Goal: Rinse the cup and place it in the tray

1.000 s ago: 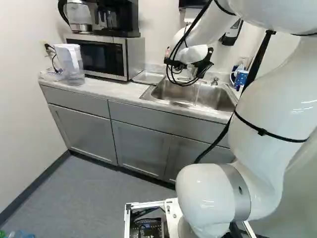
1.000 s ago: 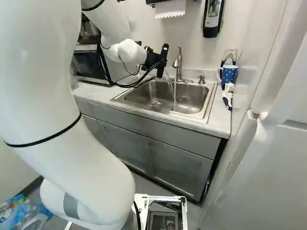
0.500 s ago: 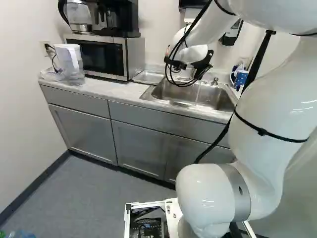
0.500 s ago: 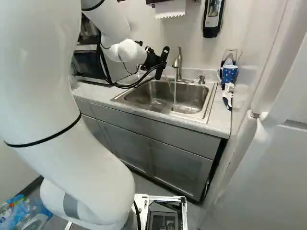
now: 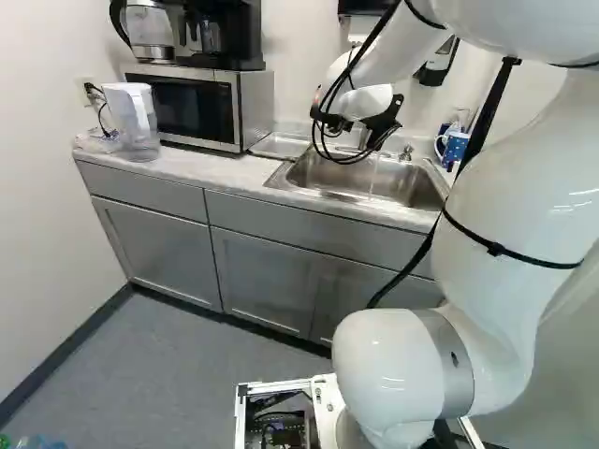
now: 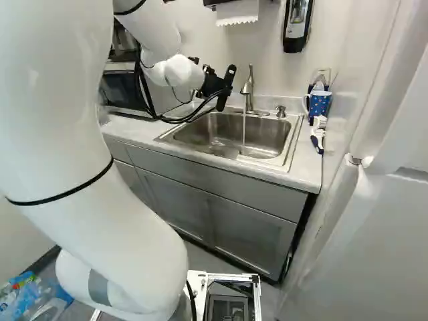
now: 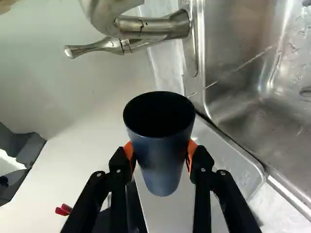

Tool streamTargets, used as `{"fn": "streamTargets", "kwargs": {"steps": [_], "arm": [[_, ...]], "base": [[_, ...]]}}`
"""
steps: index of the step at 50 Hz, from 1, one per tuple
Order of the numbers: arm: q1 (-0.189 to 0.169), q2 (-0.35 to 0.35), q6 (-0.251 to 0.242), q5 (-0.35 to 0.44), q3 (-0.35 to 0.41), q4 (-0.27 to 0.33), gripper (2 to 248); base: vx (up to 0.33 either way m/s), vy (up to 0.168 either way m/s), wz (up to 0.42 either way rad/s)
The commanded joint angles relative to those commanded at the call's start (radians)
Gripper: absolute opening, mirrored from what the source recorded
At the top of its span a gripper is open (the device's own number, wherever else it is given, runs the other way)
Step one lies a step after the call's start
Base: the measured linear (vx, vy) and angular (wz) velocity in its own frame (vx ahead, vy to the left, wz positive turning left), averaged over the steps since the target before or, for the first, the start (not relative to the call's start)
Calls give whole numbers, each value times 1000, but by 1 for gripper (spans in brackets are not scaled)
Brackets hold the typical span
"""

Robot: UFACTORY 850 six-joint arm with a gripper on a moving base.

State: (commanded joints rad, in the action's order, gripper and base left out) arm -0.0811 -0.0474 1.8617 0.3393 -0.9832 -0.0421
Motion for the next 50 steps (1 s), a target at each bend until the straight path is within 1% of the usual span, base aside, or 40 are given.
{"fn": "streamTargets", "kwargs": {"steps": [31,34,38,50], "arm": [[0,0,-2,0,0,0,122],[0,0,-17,0,0,0,122],[0,0,-49,0,0,0,122],[0,0,-169,0,0,0,122]], "base": [[0,0,0],[0,0,0],[0,0,0],[0,0,0]]}}
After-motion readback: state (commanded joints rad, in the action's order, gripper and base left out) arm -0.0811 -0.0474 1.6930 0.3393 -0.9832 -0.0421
